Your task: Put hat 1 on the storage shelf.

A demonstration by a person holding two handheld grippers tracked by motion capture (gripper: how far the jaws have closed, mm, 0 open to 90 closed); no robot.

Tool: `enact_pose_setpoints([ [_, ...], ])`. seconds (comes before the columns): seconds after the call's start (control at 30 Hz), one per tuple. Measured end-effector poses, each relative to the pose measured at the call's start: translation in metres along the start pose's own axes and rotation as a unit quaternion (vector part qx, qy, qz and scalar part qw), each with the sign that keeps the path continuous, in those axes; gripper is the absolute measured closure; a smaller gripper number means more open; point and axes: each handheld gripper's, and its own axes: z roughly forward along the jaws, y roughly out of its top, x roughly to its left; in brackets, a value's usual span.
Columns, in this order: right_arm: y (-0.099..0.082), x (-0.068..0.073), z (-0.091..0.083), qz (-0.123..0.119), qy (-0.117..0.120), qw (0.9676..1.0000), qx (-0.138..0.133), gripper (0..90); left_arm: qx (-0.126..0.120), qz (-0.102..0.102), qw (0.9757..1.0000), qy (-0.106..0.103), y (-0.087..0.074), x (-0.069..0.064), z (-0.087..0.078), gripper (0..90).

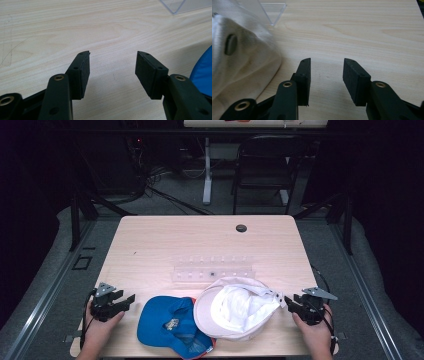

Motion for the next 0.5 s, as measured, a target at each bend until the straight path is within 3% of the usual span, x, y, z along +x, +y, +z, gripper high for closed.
enact_pose_setpoints([
  [0.3,-0.002,0.003,-0.008,-0.001,-0.001,1.0,-0.008,53.9,0.003,0.004,1.0,0.005,0.005,-0.004,0.001,46.8],
  [0.43,-0.004,0.0,-0.014,0.031,0.016,0.9994,0.005,55.7,-0.004,0.003,1.0,0.001,0.008,-0.004,0.002,46.8],
  [0.5,-0.005,-0.001,-0.015,0.032,0.018,0.9993,0.009,55.7,-0.003,0.003,1.0,-0.001,0.009,-0.004,0.002,46.7],
])
